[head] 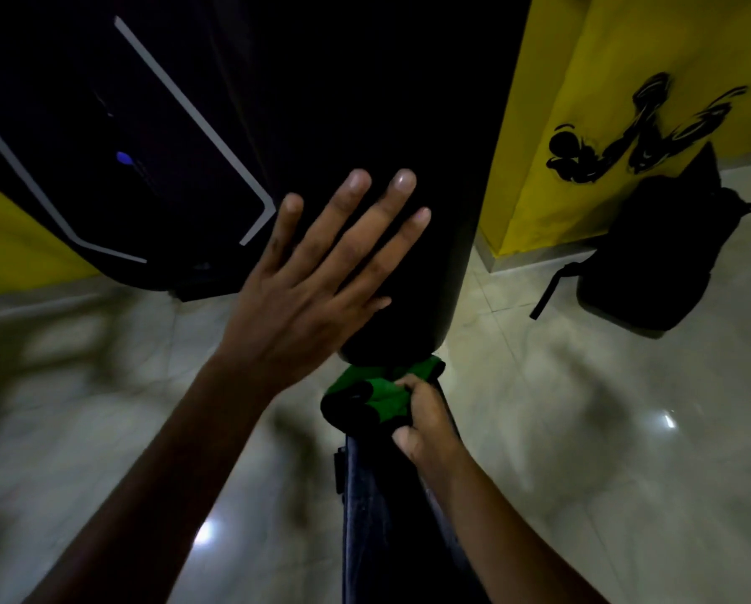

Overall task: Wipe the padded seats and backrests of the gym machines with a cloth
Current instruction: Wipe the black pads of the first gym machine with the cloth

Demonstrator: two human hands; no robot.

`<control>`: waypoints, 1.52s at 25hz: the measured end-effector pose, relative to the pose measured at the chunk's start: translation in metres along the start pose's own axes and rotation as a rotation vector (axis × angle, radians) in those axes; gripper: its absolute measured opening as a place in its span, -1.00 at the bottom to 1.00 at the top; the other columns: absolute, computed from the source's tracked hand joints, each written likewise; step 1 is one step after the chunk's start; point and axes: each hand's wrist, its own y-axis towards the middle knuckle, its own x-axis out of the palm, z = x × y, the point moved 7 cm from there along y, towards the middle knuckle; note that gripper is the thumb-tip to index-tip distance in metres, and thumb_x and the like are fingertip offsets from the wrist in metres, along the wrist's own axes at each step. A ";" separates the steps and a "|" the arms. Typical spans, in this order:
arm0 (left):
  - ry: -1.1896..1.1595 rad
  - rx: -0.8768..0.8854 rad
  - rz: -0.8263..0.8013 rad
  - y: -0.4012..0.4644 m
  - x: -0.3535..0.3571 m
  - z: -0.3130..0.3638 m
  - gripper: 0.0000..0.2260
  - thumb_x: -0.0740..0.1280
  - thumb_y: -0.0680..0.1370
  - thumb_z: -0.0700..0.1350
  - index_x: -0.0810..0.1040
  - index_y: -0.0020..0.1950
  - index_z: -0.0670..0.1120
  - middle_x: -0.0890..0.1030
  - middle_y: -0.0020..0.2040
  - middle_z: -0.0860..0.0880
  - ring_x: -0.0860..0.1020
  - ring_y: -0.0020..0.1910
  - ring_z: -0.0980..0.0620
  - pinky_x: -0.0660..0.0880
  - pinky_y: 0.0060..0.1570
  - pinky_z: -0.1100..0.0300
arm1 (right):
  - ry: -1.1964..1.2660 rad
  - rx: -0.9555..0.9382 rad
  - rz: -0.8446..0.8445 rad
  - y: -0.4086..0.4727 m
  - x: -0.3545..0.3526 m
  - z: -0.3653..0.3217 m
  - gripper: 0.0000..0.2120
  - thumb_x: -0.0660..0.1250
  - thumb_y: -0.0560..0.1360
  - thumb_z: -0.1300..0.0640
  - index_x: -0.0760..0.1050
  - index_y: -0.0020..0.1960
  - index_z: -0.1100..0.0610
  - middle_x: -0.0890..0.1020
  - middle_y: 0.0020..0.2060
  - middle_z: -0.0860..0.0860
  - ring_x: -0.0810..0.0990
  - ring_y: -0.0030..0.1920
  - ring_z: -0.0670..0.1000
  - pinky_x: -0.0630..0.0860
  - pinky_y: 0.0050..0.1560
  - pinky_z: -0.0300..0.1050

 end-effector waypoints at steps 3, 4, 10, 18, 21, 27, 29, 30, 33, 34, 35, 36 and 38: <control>-0.003 0.025 -0.011 0.002 -0.003 -0.005 -0.45 0.21 0.63 0.06 0.13 0.55 -0.07 0.15 0.51 -0.10 0.05 0.49 -0.07 -0.10 0.47 -0.05 | 0.077 -0.028 0.042 0.000 0.002 0.009 -0.67 0.09 0.55 0.30 0.42 0.28 0.25 0.58 -0.09 0.23 0.56 -0.19 0.18 0.60 -0.38 -0.09; -0.011 0.007 -0.016 0.001 -0.004 -0.005 -0.46 0.21 0.63 0.05 0.13 0.54 -0.07 0.15 0.51 -0.10 0.05 0.49 -0.07 -0.09 0.47 -0.06 | 0.095 -0.050 0.038 -0.001 0.003 0.010 -0.67 0.09 0.56 0.29 0.42 0.29 0.26 0.59 -0.04 0.25 0.57 -0.17 0.18 0.61 -0.35 -0.06; -0.053 -0.066 -0.038 0.010 -0.020 -0.018 -0.43 0.25 0.61 0.00 0.11 0.54 -0.10 0.11 0.52 -0.12 0.04 0.51 -0.07 -0.06 0.48 -0.07 | -0.051 -0.209 0.110 -0.046 -0.009 -0.012 -0.76 0.16 0.57 0.31 0.46 0.20 0.25 0.61 -0.09 0.22 0.60 -0.17 0.18 0.60 -0.38 -0.09; -0.138 -0.151 -0.061 0.071 -0.079 -0.055 -0.38 0.33 0.51 -0.10 0.19 0.52 -0.15 0.13 0.54 -0.12 0.05 0.53 -0.14 -0.04 0.49 -0.05 | -0.555 -1.000 0.240 -0.206 0.030 -0.154 -0.47 0.25 0.49 0.43 0.29 0.44 0.21 0.48 0.29 0.15 0.45 0.29 0.14 0.36 0.34 0.05; -0.154 -0.175 -0.100 0.087 -0.101 -0.062 -0.38 0.34 0.49 -0.13 0.22 0.51 -0.17 0.15 0.54 -0.14 0.08 0.52 -0.15 0.00 0.48 -0.05 | -0.704 -1.269 0.048 -0.282 0.094 -0.188 -0.55 0.26 0.48 0.33 0.35 0.37 0.22 0.53 0.17 0.13 0.50 0.19 0.08 0.44 0.21 -0.02; -0.161 -0.147 -0.168 0.110 -0.137 -0.080 -0.48 0.13 0.53 -0.08 0.25 0.47 -0.21 0.27 0.49 -0.18 0.15 0.49 -0.18 0.10 0.42 -0.11 | -0.923 -1.481 -0.032 -0.355 0.148 -0.207 -0.46 0.19 0.33 0.22 0.39 0.31 0.28 0.54 0.12 0.14 0.50 0.14 0.07 0.44 0.16 -0.12; -0.157 -0.104 -0.180 0.118 -0.146 -0.090 -0.48 0.14 0.52 -0.07 0.27 0.47 -0.21 0.27 0.49 -0.19 0.18 0.48 -0.19 0.09 0.42 -0.12 | -0.954 -1.524 -0.044 -0.369 0.148 -0.205 -0.46 0.19 0.32 0.27 0.39 0.30 0.32 0.53 0.10 0.13 0.50 0.12 0.07 0.40 0.14 -0.26; -0.150 -0.080 -0.183 0.123 -0.149 -0.097 -0.48 0.13 0.52 -0.07 0.28 0.46 -0.21 0.28 0.48 -0.19 0.21 0.48 -0.19 0.09 0.41 -0.12 | -0.959 -1.556 -0.049 -0.377 0.151 -0.204 -0.47 0.20 0.32 0.29 0.40 0.29 0.34 0.52 0.09 0.12 0.49 0.10 0.05 0.36 0.11 -0.35; -0.188 -0.072 -0.194 0.141 -0.152 -0.124 -0.51 0.09 0.51 -0.08 0.35 0.43 -0.20 0.38 0.43 -0.17 0.34 0.42 -0.16 0.13 0.41 -0.12 | -0.984 -1.585 -0.027 -0.384 0.164 -0.204 -0.47 0.20 0.32 0.28 0.39 0.29 0.37 0.52 0.08 0.16 0.47 0.10 0.05 0.32 0.11 -0.39; -0.221 -0.076 -0.203 0.145 -0.150 -0.135 -0.52 0.08 0.52 -0.09 0.38 0.42 -0.18 0.43 0.40 -0.14 0.39 0.38 -0.13 0.15 0.42 -0.13 | -0.970 -1.590 -0.011 -0.385 0.167 -0.204 -0.48 0.20 0.33 0.26 0.38 0.29 0.35 0.51 0.08 0.15 0.48 0.11 0.07 0.36 0.13 -0.31; -0.250 -0.062 -0.213 0.148 -0.146 -0.145 -0.53 0.07 0.52 -0.09 0.42 0.40 -0.16 0.47 0.36 -0.11 0.44 0.35 -0.10 0.18 0.41 -0.12 | -0.946 -1.603 0.005 -0.386 0.170 -0.203 -0.48 0.20 0.34 0.25 0.38 0.30 0.33 0.50 0.09 0.12 0.48 0.13 0.08 0.40 0.15 -0.20; -0.276 -0.026 -0.220 0.150 -0.143 -0.155 -0.53 0.06 0.51 -0.09 0.44 0.38 -0.15 0.51 0.33 -0.09 0.48 0.32 -0.08 0.24 0.39 -0.11 | -0.922 -1.626 0.024 -0.387 0.174 -0.201 -0.48 0.20 0.36 0.24 0.37 0.31 0.32 0.50 0.10 0.12 0.48 0.15 0.10 0.43 0.18 -0.08; -0.367 0.080 -0.227 0.152 -0.133 -0.168 -0.53 0.05 0.51 -0.08 0.45 0.37 -0.17 0.53 0.30 -0.09 0.51 0.28 -0.07 0.31 0.31 -0.10 | -0.896 -1.661 0.107 -0.384 0.182 -0.197 -0.50 0.23 0.39 0.28 0.35 0.33 0.32 0.50 0.14 0.19 0.48 0.19 0.17 0.45 0.22 0.09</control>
